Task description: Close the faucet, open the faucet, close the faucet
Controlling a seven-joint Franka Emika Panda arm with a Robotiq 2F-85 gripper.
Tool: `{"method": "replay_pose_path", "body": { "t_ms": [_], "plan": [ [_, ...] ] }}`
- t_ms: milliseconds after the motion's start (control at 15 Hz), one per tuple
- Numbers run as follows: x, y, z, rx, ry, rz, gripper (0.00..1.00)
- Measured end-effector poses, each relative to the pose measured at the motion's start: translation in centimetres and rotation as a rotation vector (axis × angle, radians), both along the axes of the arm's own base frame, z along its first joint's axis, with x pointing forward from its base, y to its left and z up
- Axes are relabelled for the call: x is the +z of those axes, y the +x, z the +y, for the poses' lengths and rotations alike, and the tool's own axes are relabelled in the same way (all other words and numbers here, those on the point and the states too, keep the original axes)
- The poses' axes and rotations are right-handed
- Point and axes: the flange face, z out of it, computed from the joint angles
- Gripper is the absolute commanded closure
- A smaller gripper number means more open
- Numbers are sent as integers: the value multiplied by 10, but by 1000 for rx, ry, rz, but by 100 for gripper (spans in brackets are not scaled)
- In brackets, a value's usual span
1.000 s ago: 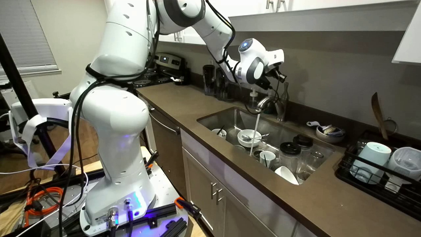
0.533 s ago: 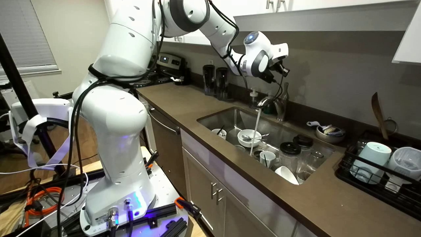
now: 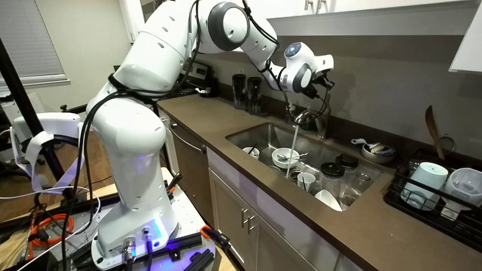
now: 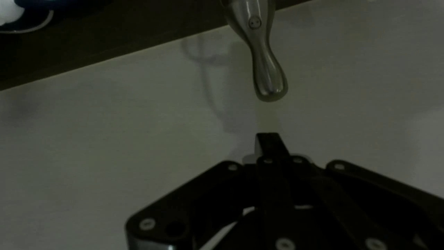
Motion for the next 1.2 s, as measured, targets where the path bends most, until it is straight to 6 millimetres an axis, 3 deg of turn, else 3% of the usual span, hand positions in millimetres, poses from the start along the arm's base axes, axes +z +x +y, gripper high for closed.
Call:
{"method": "replay_pose_path", "body": {
  "t_ms": [867,1200],
  "plan": [
    [-15,33,24,41,28,-25,100],
    [-16,41,24,39,18,22,100]
  ]
}}
